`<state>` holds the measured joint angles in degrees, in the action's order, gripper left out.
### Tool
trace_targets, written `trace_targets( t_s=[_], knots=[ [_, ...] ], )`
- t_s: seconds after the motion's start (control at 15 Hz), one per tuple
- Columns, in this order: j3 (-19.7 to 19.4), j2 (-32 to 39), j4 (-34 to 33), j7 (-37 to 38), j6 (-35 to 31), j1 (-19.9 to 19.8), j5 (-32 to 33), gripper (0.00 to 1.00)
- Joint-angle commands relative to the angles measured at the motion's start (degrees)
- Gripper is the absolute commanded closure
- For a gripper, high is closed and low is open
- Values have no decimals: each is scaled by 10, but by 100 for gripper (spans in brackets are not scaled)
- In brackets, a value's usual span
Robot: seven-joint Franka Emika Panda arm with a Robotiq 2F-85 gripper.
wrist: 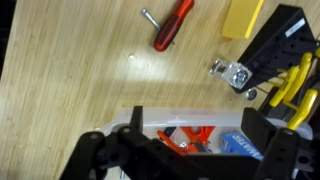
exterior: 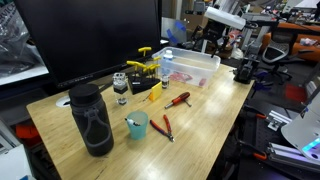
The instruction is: Remove the screwdriver handle from the bowl and put it on the table
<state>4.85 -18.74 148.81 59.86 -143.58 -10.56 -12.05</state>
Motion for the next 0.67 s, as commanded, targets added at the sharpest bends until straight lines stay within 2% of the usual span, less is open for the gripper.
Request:
trace_targets(
  t_s=[0.0, 0.2, 0.27, 0.4, 0.47, 0.6],
  knots=[
    [2, 38, 2, 108, -83, -33, 57, 0],
    [3, 82, -1, 234, -143, -77, 157, 0],
    [26, 94, -4, 281, -151, -115, 198, 0],
    [25, 121, -15, 371, -148, -141, 290, 0],
    [-5, 131, -23, 416, -137, -123, 338, 0],
    [-26, 146, -34, 469, -125, -105, 383, 0]
  ],
)
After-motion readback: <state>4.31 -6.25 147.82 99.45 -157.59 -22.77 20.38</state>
